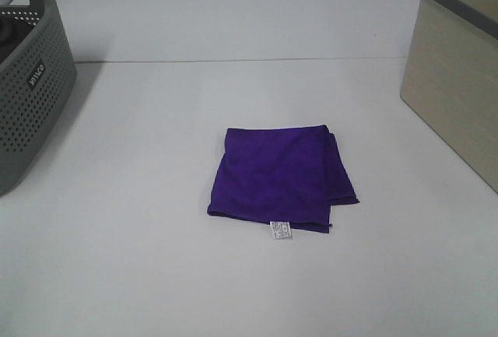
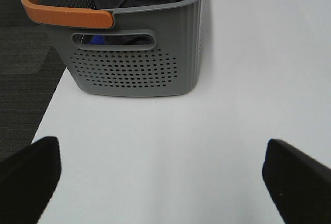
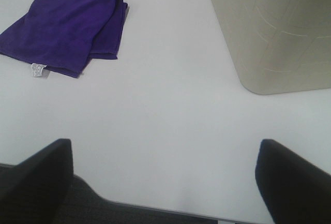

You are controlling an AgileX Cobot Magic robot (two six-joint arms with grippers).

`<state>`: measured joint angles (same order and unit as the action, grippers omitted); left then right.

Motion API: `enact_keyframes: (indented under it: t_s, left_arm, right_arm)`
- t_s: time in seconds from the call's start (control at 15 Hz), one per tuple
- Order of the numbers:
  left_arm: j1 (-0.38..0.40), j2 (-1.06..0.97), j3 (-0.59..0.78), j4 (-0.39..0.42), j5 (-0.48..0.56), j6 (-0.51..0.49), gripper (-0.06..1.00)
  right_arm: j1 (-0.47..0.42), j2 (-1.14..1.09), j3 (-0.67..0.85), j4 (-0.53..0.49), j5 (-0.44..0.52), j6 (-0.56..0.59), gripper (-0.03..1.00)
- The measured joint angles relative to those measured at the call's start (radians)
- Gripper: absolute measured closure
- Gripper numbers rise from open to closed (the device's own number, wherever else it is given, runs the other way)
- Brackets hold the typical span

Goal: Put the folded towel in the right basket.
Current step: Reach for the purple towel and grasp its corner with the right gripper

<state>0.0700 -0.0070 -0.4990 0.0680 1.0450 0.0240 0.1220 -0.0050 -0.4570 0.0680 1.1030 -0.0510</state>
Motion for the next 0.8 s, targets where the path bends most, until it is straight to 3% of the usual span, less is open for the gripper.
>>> enact_keyframes:
  t_s: [0.8]
  left_arm:
    - [0.0, 0.0, 0.0, 0.001, 0.0, 0.0, -0.05]
  right_arm:
    - [0.0, 0.0, 0.0, 0.0, 0.0, 0.0, 0.05]
